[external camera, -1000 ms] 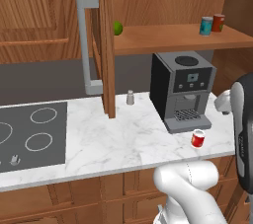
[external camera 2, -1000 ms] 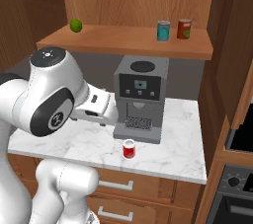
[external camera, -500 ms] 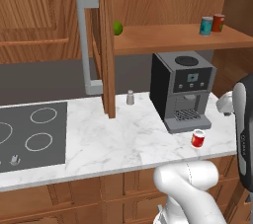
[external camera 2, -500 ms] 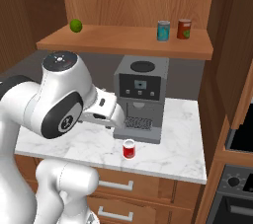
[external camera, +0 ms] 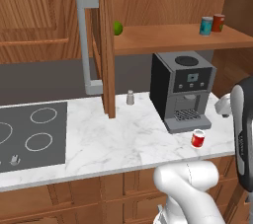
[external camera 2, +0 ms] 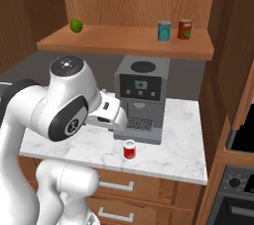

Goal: Pick the cans from the counter and place them in their designated side in the cabinet.

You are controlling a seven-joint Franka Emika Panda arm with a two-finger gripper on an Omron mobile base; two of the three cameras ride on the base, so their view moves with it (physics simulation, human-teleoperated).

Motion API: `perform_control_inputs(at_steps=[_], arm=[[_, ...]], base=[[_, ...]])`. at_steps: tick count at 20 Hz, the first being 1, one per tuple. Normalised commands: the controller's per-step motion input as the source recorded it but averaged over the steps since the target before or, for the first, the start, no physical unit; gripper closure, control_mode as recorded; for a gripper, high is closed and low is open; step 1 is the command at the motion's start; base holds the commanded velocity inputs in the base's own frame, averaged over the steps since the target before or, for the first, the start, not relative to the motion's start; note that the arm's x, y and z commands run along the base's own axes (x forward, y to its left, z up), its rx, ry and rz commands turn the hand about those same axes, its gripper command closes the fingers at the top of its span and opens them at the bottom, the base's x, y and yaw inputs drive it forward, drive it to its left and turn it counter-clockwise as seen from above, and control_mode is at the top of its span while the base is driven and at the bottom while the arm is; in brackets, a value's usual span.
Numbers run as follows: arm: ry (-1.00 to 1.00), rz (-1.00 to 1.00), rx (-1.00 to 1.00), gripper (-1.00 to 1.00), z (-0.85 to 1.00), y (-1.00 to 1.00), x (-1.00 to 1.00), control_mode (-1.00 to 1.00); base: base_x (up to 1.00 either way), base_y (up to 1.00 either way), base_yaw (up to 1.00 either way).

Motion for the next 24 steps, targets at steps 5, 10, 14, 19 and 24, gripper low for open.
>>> perform_control_inputs(at_steps=[5,10,14,19,24], arm=[[0.0,0.0,0.0,-1.0,-0.21,0.0,0.15,-1.0],[0.0,0.0,0.0,-1.0,-0.17,0.0,0.12,-1.0],[0.0,-0.01,0.0,-1.0,-0.09,-0.02,0.15,-1.0],[0.0,-0.02,0.0,-1.0,0.0,0.0,0.03,-1.0],[0.0,-0.02,-0.02,-1.0,0.0,0.0,0.0,-1.0]], base=[[0.0,0.0,0.0],[0.0,0.0,0.0],[0.0,0.0,0.0],[0.0,0.0,0.0],[0.0,0.0,0.0]])
